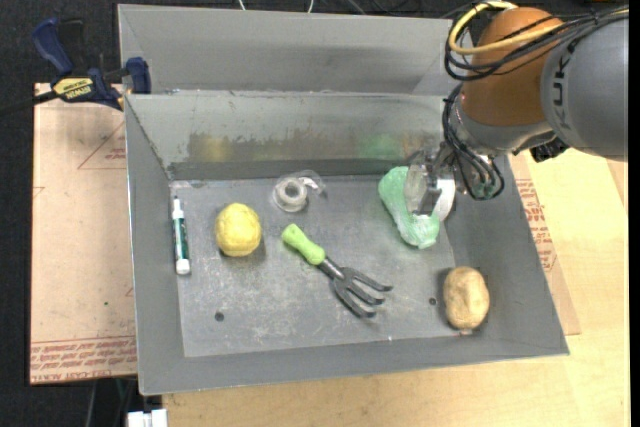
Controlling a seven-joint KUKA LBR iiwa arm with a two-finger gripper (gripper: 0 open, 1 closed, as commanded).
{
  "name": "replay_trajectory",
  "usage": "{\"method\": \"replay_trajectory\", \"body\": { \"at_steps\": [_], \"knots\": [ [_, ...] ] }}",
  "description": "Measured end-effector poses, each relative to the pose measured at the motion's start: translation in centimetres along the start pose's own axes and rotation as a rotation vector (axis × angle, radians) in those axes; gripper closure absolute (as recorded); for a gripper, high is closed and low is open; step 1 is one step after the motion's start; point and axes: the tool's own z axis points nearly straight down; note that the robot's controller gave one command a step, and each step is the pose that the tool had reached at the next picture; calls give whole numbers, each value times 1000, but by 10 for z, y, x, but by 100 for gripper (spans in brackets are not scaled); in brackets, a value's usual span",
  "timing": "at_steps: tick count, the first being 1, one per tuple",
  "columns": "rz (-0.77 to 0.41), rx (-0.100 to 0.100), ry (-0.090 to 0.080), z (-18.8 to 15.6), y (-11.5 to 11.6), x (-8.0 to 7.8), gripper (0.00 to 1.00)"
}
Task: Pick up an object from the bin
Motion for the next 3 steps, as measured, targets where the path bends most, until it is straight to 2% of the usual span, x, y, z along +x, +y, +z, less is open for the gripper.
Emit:
{"method": "replay_trajectory", "body": {
  "at_steps": [1,2,3],
  "knots": [
    [-1,0,0,0,0,0,100],
    [80,-3,-13,20,6,-15,100],
    [121,-3,-5,61,9,-23,100]
  ]
}}
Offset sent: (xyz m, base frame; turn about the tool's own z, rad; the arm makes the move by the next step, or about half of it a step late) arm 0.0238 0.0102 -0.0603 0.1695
